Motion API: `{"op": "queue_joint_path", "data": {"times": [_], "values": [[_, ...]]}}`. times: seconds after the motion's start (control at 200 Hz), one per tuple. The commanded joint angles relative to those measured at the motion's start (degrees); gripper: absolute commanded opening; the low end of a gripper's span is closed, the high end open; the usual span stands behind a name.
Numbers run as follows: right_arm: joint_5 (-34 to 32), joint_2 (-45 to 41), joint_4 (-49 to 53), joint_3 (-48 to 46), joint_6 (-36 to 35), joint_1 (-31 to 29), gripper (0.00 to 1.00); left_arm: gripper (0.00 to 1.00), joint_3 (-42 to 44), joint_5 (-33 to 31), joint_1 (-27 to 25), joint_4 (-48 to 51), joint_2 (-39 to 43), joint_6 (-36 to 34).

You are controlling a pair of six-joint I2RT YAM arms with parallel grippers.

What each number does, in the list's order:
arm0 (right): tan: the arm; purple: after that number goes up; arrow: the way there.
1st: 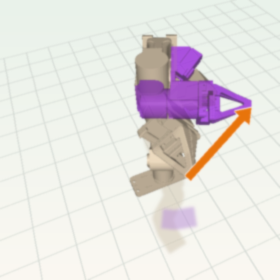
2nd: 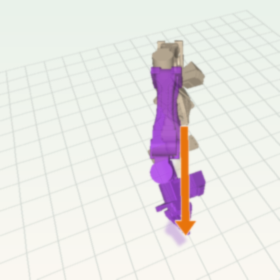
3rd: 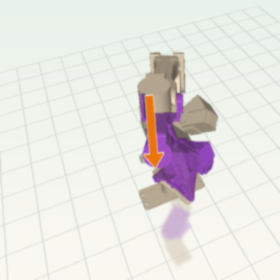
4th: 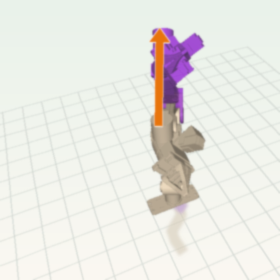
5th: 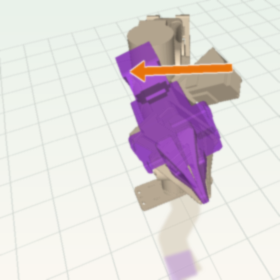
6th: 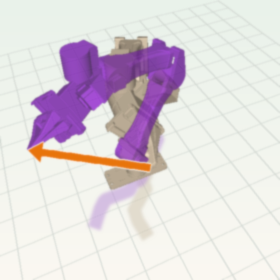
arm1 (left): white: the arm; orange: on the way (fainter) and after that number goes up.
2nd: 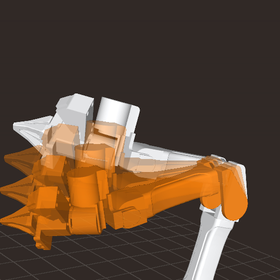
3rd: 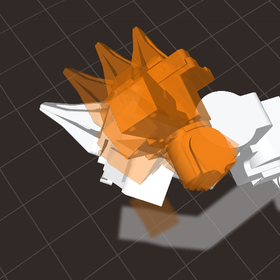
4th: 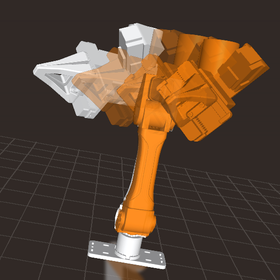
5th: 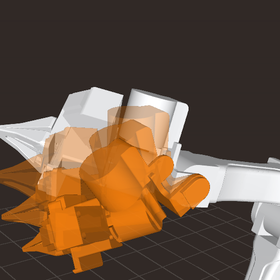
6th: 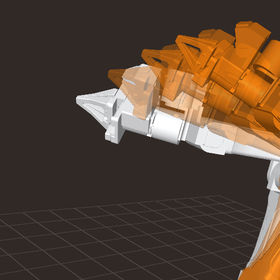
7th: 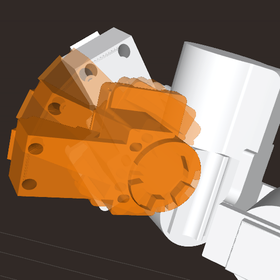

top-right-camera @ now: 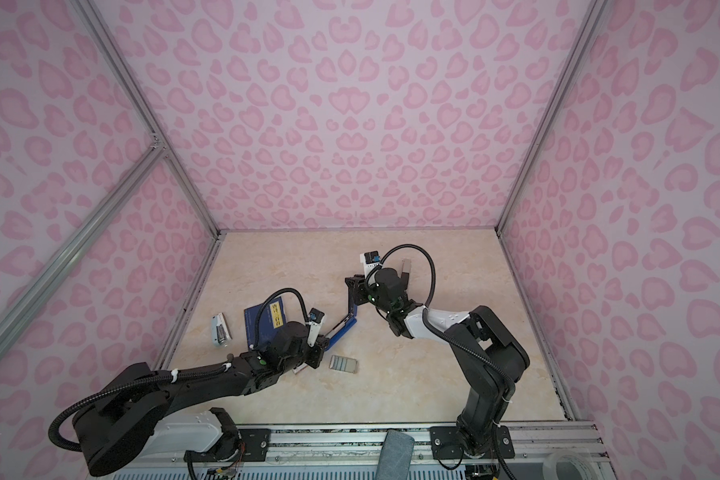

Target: Load the staples into the stapler

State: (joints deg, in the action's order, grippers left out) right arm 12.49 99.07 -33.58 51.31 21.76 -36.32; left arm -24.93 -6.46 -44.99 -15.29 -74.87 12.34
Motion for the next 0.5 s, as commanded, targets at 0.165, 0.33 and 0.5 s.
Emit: {"op": "queue_joint_path", "data": {"times": [0.165, 0.33, 0.5], "values": [[-2.7, -1.5, 8.7, 0.4, -2.3, -3.8, 0.32, 0.08, -1.4, -1.3, 0.5, -5.3, 0.3, -0.4], [-5.3, -2.1, 10.9, 0.8, -5.1, -6.0, 0.32, 0.08, -1.5, -1.3, 0.7, -5.2, 0.4, -0.4], [-7.2, -2.9, 11.4, 0.4, -6.5, -7.5, 0.32, 0.08, -1.5, -1.3, 0.7, -5.3, 0.4, -0.3]]}}
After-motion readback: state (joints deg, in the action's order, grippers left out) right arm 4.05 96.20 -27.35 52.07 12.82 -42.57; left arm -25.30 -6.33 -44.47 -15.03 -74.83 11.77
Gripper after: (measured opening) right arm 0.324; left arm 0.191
